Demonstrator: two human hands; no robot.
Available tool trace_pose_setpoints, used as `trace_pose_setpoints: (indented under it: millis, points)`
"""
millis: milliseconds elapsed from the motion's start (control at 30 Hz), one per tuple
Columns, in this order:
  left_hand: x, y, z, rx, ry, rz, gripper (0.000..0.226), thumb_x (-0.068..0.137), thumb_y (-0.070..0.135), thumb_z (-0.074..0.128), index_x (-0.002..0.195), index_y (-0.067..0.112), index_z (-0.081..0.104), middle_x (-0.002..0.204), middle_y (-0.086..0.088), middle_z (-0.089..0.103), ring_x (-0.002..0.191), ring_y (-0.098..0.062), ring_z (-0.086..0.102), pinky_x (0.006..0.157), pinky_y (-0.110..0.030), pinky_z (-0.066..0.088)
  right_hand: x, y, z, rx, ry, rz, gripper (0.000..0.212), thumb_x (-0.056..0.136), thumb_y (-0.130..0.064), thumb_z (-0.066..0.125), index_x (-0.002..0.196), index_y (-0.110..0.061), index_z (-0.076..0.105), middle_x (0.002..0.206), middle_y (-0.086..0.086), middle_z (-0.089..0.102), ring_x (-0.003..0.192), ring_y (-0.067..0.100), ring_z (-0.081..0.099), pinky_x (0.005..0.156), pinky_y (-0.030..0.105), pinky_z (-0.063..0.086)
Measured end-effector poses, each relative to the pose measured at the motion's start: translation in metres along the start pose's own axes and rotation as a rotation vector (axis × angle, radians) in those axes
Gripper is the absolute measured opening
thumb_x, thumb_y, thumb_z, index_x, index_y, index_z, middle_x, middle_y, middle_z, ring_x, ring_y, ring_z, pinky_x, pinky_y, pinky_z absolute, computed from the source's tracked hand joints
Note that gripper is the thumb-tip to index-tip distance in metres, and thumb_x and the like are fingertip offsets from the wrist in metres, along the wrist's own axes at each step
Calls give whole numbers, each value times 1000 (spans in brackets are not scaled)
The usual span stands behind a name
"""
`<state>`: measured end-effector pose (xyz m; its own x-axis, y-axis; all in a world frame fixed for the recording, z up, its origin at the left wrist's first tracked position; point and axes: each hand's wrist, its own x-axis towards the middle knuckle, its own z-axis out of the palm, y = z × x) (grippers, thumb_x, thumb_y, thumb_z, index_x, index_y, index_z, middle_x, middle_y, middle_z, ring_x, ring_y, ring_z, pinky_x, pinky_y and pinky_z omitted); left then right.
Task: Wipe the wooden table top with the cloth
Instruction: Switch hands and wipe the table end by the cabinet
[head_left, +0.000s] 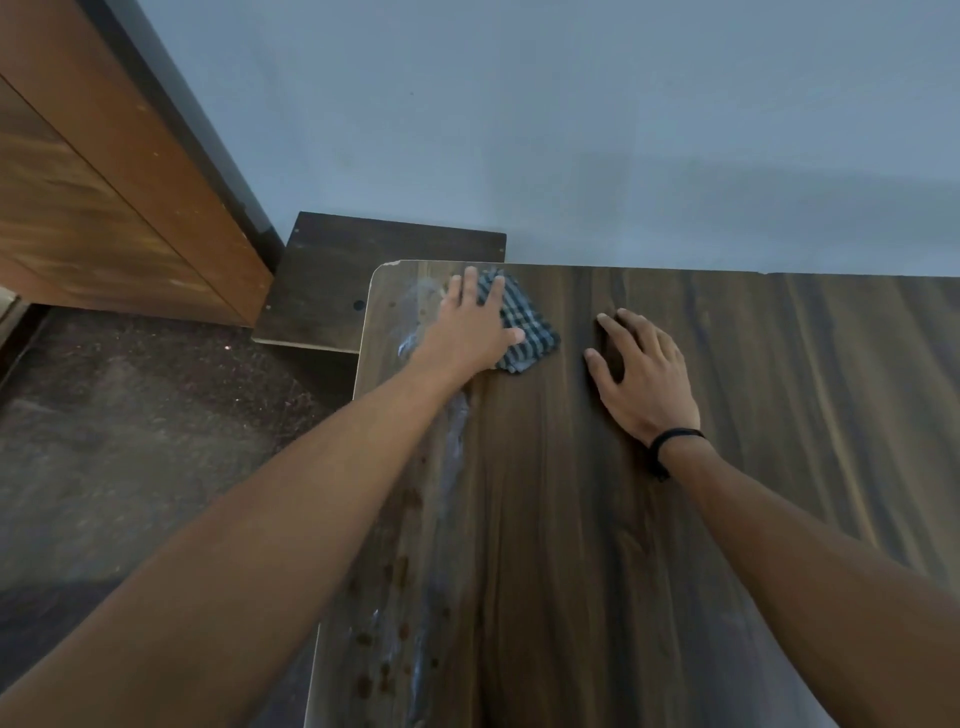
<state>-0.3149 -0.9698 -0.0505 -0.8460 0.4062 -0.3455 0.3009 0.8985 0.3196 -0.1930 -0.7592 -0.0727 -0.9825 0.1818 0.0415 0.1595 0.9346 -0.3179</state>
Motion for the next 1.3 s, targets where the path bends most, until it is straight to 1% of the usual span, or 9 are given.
trace_pose_setpoints:
  millis: [100, 267, 500, 633, 733, 867, 1000, 1133, 1300]
  points:
    - [3, -29, -17, 46, -26, -85, 84, 97, 54, 42, 155, 22, -9, 159, -11, -24, 146, -31, -19, 116, -59, 6, 0, 0, -1, -28, -31, -32, 54, 101, -59, 37, 151, -39, 37, 160, -2, 31, 148, 26, 25, 122, 46, 18]
    - [-10, -36, -22, 107, -93, -42, 85, 98, 48, 44, 154, 14, -11, 158, -12, -25, 147, -35, -16, 117, -54, 6, -2, -5, -10, -30, -136, -7, 58, 99, -64, 33, 154, -44, 31, 165, -2, 19, 153, 25, 11, 124, 47, 10]
    - [-28, -48, -20, 143, -193, -63, 90, 97, 47, 50, 154, 18, -12, 158, -10, -27, 147, -32, -17, 117, -55, 9, 30, -28, -38, -183, -685, 117, 101, 85, -72, 56, 158, -40, -6, 166, -1, -18, 152, 37, -9, 119, 58, 15]
    - [-3, -42, -35, 110, -180, -41, 83, 100, 47, 42, 154, 18, -15, 156, -14, -31, 144, -37, -23, 116, -55, -1, 33, -33, -38, -191, -675, 122, 104, 86, -66, 62, 159, -36, -6, 167, 5, -17, 152, 42, -6, 119, 57, 18]
    - [7, -36, -31, 128, -202, 17, 74, 102, 47, 35, 152, 30, -17, 153, -15, -37, 140, -41, -29, 114, -58, -7, 35, -34, -37, -220, -665, 133, 105, 85, -64, 64, 160, -35, -3, 167, 6, -13, 152, 43, -2, 118, 58, 22]
    - [-4, -51, -16, 245, -228, 91, 70, 100, 55, 29, 150, 41, -18, 154, -8, -37, 142, -37, -28, 112, -57, -5, 34, -36, -37, -249, -658, 111, 104, 85, -64, 64, 160, -34, -2, 167, 7, -11, 152, 43, 2, 117, 58, 25]
    - [11, -77, -44, 175, -171, -69, 69, 101, 53, 27, 151, 35, -17, 155, -11, -34, 143, -38, -25, 114, -56, -6, 36, -37, -38, -254, -663, 120, 104, 86, -63, 64, 160, -34, -2, 167, 7, -12, 152, 43, 1, 116, 59, 26]
    - [0, -61, -22, 224, -220, 17, 69, 101, 54, 24, 151, 33, -20, 154, -12, -36, 141, -39, -29, 110, -52, -15, 33, -36, -37, -240, -647, 118, 102, 86, -60, 65, 160, -33, -1, 167, 7, -11, 152, 43, 1, 115, 59, 27]
    - [17, -37, -31, 163, -190, -13, 68, 103, 50, 26, 153, 29, -15, 155, -11, -33, 142, -39, -28, 117, -54, -9, 34, -39, -38, -226, -655, 128, 102, 87, -59, 65, 160, -33, -1, 167, 8, -12, 151, 44, -1, 116, 59, 25]
